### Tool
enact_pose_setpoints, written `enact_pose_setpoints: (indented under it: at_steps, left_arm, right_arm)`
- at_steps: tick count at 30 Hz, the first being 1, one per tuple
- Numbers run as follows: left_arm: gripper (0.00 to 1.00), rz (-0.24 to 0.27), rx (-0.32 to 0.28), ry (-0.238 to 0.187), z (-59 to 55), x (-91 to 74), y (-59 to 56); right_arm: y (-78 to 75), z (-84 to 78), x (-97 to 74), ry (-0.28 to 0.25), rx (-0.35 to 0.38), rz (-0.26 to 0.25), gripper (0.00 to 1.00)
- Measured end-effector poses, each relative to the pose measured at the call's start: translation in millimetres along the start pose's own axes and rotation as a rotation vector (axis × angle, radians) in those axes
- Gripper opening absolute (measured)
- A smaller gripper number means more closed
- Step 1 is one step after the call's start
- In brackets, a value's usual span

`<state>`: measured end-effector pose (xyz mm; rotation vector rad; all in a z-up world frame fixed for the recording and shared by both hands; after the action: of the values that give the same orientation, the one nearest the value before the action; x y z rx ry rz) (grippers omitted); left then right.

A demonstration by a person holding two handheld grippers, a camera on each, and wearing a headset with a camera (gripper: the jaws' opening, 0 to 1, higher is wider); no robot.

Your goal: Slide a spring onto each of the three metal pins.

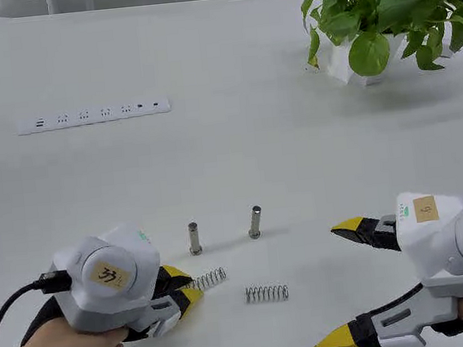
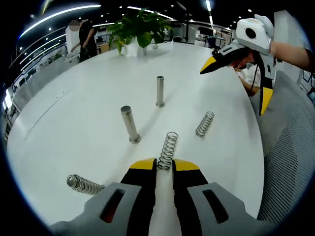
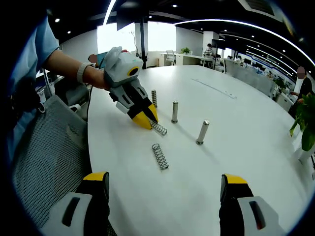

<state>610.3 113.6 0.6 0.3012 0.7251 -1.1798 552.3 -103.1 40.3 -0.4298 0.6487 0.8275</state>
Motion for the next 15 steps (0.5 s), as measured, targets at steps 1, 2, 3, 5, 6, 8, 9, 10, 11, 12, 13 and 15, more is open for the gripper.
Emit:
enact_pose_setpoints:
  at_steps: [1, 2, 3, 5, 6, 8, 9, 10, 11, 12, 13, 15]
  left_arm:
    - [0.09, -0.002, 0.002, 0.008, 0.9, -0.1, -0.1]
    - [0.09, -0.004, 0.002, 0.015, 1.6, 0.0, 0.1]
    - [0.08, -0.005, -0.004, 0.03, 2.5, 0.0, 0.7]
    - [0.08, -0.005, -0.011, 0.047, 3.7, 0.6, 0.9]
    - [0.08, -0.005, -0.013, 0.063, 4.7, 1.1, 0.7]
    - [0.08, -0.005, -0.012, 0.078, 5.6, 1.7, 0.9]
    - [0.08, -0.004, -0.018, 0.087, 6.0, 1.8, 1.1]
    - [0.07, -0.004, -0.022, 0.092, 6.2, 1.9, 1.2]
    - [0.07, -0.005, -0.021, 0.096, 6.0, 1.7, 1.3]
    - [0.07, -0.006, -0.025, 0.098, 5.9, 1.5, 1.4]
    - [0.07, -0.006, -0.034, 0.099, 5.8, 1.6, 1.7]
    - [0.07, -0.008, -0.037, 0.104, 6.4, 1.7, 1.9]
  right_arm:
    - [0.3, -0.3, 0.2, 0.001, -0.001, 0.001, 0.94]
    - [0.5, -0.5, 0.4, 0.002, -0.002, 0.002, 0.93]
    - [0.8, -0.8, 0.7, 0.002, -0.003, 0.004, 0.93]
    - [1.1, -1.1, 1.1, 0.004, -0.001, 0.005, 0.93]
    - [1.2, -1.2, 1.2, 0.004, -0.002, 0.005, 0.93]
    - [1.5, -1.2, 1.5, 0.002, -0.001, 0.006, 0.93]
    - [1.7, -1.1, 1.8, 0.001, 0.0, 0.006, 0.93]
    - [1.8, -0.9, 1.9, 0.0, 0.0, 0.006, 0.93]
    - [2.1, -0.7, 2.0, -0.001, -0.002, 0.006, 0.93]
    - [2.2, -0.8, 2.1, -0.001, -0.001, 0.007, 0.93]
    - [2.4, -0.9, 2.4, -0.002, -0.001, 0.007, 0.93]
    - [2.8, -1.1, 2.8, -0.002, 0.001, 0.007, 0.93]
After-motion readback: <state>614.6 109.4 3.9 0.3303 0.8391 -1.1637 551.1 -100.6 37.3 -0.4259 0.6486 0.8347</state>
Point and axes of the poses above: the centre of the closed fingertips' face, and the gripper's own axes: x roughly forward along the fingers, y roughly to its left, z roughly out of its top, the point moved 7 cm from there along -x, roughly backward along the fingers, and after that the axes turned 10 degrees about -z, right-handed, at the moved point
